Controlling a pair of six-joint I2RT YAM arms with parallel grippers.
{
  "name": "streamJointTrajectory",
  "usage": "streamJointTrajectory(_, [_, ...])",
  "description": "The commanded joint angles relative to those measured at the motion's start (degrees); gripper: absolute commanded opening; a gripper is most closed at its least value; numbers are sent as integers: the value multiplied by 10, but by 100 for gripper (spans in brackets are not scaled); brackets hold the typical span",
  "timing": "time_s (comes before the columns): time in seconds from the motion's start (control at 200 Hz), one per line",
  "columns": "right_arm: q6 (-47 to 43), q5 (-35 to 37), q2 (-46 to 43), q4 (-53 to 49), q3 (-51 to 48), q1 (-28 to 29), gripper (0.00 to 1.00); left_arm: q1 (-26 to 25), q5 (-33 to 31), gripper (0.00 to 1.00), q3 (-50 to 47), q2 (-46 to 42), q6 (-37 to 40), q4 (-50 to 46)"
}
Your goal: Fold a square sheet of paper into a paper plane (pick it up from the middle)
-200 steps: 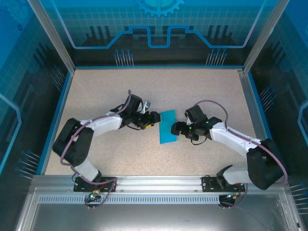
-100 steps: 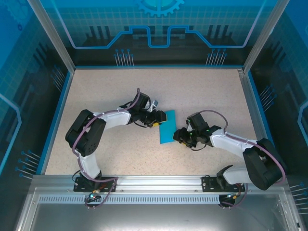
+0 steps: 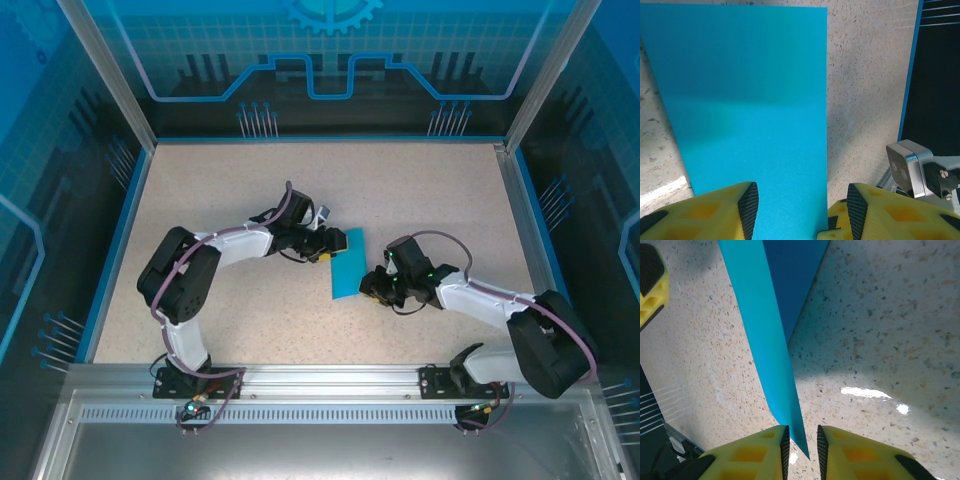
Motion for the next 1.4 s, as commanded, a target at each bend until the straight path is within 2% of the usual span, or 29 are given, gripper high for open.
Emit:
streamJointTrajectory(0.0, [13, 13, -10, -7, 2, 10, 20, -1, 12, 53, 17, 17, 5, -10])
streamJointTrajectory(0.66, [19, 30, -12, -6, 15, 12, 9, -12, 16, 50, 44, 69, 21, -36])
streamJointTrajectory(1.131, [-7, 23, 90, 11, 94, 20, 9, -14, -1, 49, 51, 83, 39, -68])
streamJointTrajectory(1.396, [-5, 24, 117, 15, 113, 22, 9, -14, -3, 48, 61, 79, 41, -72])
